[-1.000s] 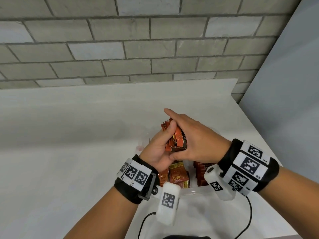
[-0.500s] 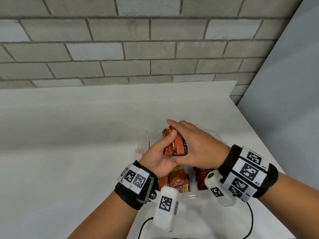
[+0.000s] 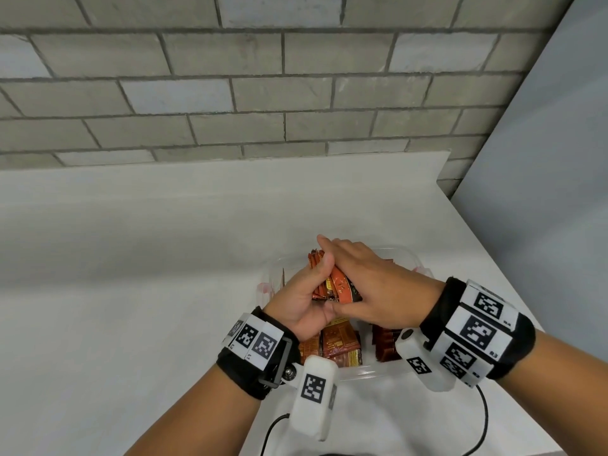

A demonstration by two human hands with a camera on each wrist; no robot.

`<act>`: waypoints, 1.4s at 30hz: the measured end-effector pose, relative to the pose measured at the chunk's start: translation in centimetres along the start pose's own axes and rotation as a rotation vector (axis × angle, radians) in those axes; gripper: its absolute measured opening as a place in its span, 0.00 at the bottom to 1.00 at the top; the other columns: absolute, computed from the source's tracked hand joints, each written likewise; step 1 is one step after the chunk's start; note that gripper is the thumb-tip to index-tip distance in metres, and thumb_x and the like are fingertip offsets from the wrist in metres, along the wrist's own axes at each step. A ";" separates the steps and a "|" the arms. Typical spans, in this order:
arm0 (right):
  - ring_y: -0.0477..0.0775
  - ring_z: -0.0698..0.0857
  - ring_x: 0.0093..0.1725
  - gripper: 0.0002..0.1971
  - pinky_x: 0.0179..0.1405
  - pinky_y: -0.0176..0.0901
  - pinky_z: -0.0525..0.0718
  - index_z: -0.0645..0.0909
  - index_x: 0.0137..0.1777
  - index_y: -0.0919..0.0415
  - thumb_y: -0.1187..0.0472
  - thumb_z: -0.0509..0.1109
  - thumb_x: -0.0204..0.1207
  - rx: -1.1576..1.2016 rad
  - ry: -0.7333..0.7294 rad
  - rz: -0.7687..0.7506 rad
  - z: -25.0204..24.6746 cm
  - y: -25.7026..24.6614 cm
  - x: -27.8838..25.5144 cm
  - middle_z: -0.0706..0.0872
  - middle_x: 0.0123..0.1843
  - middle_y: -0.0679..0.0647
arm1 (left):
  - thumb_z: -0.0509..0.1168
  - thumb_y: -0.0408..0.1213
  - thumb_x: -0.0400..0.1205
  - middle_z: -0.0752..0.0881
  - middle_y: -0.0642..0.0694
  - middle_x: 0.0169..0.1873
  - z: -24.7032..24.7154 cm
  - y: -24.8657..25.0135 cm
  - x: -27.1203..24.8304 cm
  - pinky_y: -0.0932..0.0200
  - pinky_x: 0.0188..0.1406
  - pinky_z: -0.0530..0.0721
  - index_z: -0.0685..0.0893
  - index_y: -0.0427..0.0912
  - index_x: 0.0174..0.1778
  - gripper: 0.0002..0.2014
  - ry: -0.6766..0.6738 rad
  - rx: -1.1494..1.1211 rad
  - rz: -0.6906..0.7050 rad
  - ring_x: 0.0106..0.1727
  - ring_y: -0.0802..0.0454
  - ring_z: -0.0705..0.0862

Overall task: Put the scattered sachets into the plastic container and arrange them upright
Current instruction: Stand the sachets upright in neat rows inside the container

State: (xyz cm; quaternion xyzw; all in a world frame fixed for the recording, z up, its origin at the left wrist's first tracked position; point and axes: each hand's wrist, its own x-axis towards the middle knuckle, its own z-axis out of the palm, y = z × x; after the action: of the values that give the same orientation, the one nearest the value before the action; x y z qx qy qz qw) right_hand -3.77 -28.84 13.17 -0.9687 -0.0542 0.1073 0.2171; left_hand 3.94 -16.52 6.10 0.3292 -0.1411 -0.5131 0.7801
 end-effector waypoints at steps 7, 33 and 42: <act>0.47 0.61 0.76 0.49 0.72 0.26 0.55 0.44 0.84 0.54 0.48 0.74 0.73 0.085 0.062 0.006 -0.3 0.0 0.4 0.63 0.78 0.52 | 0.87 0.47 0.54 0.91 0.41 0.43 0.3 0.2 0.3 0.55 0.39 0.89 0.92 0.43 0.46 0.26 -0.030 -0.025 0.040 0.46 0.48 0.91; 0.55 0.89 0.42 0.18 0.50 0.55 0.88 0.74 0.62 0.55 0.61 0.74 0.74 0.832 0.393 0.248 0.5 1.5 -0.2 0.86 0.40 0.51 | 0.86 0.38 0.56 0.87 0.35 0.58 -0.8 0.7 -0.5 0.42 0.49 0.88 0.81 0.44 0.68 0.42 0.053 -0.080 0.085 0.54 0.39 0.88; 0.38 0.83 0.45 0.20 0.45 0.29 0.81 0.82 0.61 0.42 0.68 0.62 0.81 0.620 0.514 0.104 -1.1 1.5 0.1 0.84 0.50 0.51 | 0.85 0.42 0.60 0.86 0.37 0.60 -0.6 1.2 -0.6 0.42 0.51 0.86 0.84 0.49 0.65 0.35 0.061 -0.032 0.094 0.53 0.40 0.88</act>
State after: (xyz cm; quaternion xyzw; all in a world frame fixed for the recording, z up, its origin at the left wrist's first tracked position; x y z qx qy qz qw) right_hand -3.36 -30.63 13.48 -0.8541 0.0858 -0.1165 0.4995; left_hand 4.87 -15.49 6.50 0.3253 -0.1244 -0.4676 0.8125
